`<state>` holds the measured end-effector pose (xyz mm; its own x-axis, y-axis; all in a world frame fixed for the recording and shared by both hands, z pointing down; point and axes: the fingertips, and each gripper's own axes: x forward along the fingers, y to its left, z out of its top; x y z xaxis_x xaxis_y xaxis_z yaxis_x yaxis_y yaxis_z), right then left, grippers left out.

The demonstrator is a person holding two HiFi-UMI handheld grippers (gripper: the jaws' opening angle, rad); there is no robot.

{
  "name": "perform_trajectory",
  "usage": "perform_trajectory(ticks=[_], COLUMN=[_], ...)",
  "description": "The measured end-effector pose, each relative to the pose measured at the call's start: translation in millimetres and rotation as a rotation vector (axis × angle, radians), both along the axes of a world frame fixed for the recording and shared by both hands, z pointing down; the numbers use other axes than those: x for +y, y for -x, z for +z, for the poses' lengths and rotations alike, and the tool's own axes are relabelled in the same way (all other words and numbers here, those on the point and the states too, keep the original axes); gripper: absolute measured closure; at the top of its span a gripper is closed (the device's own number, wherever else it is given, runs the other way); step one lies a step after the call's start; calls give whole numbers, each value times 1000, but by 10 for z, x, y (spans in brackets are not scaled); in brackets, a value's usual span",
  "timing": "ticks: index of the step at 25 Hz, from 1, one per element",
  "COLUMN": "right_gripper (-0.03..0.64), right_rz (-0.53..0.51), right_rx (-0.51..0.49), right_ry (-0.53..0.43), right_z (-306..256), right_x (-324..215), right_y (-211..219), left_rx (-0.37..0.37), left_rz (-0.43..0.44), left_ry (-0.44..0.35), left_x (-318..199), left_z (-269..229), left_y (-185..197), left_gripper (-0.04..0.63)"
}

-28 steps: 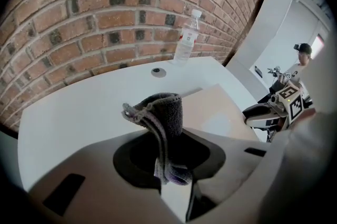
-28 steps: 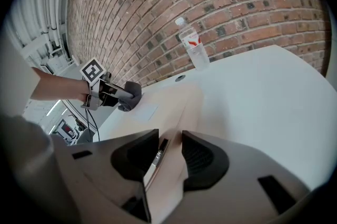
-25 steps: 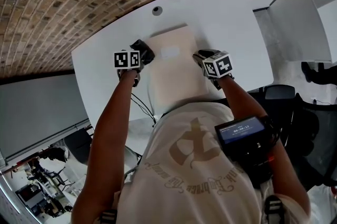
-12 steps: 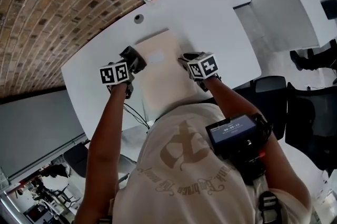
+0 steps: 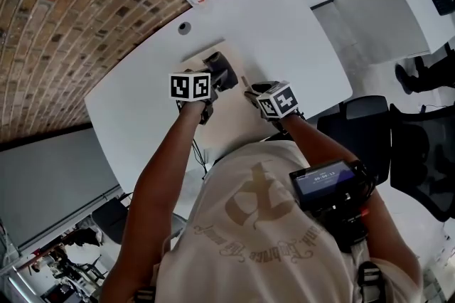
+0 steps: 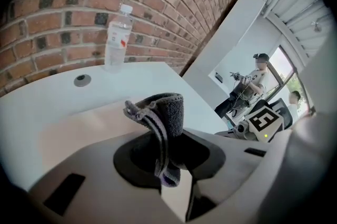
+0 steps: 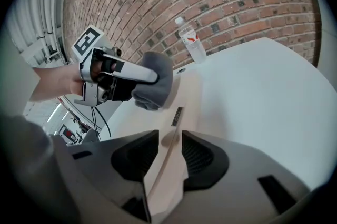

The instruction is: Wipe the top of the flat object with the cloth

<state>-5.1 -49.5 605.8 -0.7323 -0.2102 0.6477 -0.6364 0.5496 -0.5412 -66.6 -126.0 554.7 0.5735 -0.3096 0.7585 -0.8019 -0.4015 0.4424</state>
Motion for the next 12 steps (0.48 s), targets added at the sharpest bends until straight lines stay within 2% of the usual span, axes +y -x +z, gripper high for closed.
perform_trajectory(ticks=[6, 9, 12], right_gripper=[469, 469, 469], right_rz=[-15, -17, -24], right_rx=[3, 8, 8], right_ry=[18, 22, 20], right_z=[40, 54, 56], right_x=[129, 157, 169], right_y=[-24, -38, -50], left_rx=[22, -20, -66], left_rz=[60, 101, 106], left_ry=[38, 55, 68], left_x=[-70, -50, -22], left_z=[128, 225, 296], left_y=[-432, -527, -478], left_gripper=[492, 492, 492])
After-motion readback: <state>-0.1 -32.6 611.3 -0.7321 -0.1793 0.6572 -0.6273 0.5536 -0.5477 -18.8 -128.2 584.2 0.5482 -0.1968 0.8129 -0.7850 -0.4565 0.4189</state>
